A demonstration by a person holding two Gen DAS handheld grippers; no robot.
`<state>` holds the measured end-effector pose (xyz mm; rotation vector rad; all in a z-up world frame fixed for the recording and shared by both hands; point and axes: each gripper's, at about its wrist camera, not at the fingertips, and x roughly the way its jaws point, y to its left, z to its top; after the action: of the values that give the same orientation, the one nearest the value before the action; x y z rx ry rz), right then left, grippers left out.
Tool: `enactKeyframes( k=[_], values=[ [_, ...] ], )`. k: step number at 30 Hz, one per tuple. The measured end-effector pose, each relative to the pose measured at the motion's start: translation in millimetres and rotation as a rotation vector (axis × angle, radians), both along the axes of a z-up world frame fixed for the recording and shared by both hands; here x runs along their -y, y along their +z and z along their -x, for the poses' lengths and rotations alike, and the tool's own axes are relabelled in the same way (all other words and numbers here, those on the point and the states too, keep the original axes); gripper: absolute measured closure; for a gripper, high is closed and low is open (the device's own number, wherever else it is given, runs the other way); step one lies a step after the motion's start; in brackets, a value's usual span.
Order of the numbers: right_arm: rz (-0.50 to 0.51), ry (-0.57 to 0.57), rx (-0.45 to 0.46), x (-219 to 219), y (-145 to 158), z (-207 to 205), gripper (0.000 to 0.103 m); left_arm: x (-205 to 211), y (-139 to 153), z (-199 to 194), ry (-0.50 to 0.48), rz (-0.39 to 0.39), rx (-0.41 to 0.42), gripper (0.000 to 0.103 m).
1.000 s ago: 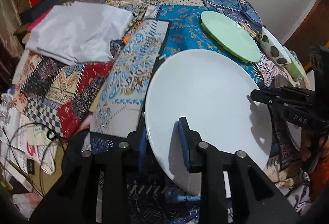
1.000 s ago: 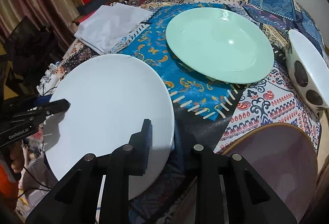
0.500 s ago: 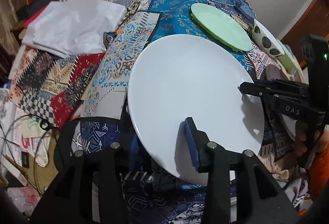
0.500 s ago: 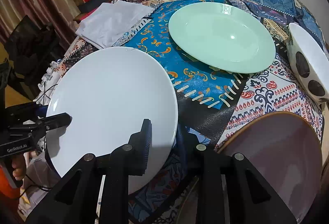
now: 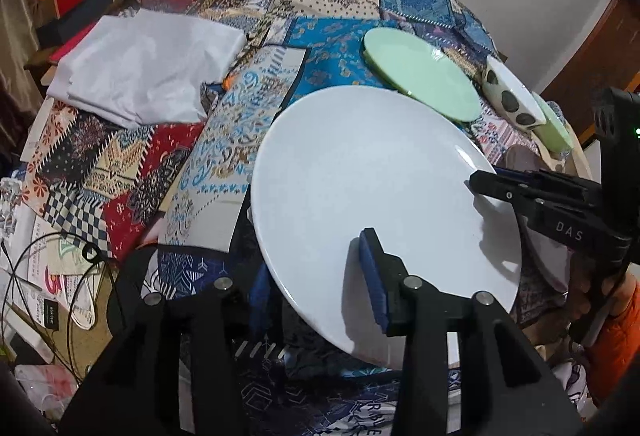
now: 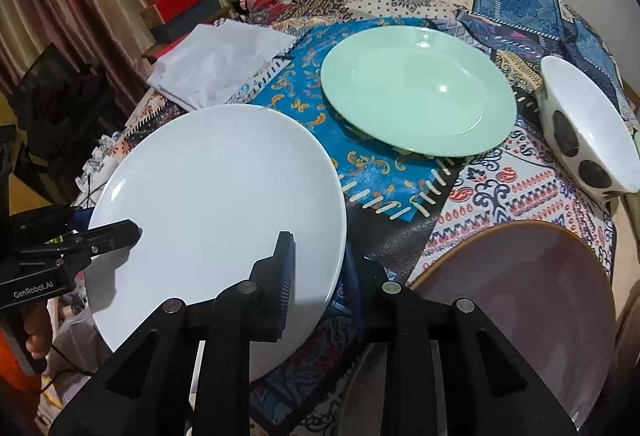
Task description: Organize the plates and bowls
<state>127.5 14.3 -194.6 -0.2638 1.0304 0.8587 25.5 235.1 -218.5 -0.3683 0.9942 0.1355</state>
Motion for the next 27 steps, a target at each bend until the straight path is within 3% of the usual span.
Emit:
enactKeyframes(
  k=[27],
  values=[
    [-0.134, -0.171, 0.103, 95.3, 55.0, 10.1, 0.079, 81.2, 65.5, -17.5, -0.147, -0.074, 0.139, 0.062]
  ],
)
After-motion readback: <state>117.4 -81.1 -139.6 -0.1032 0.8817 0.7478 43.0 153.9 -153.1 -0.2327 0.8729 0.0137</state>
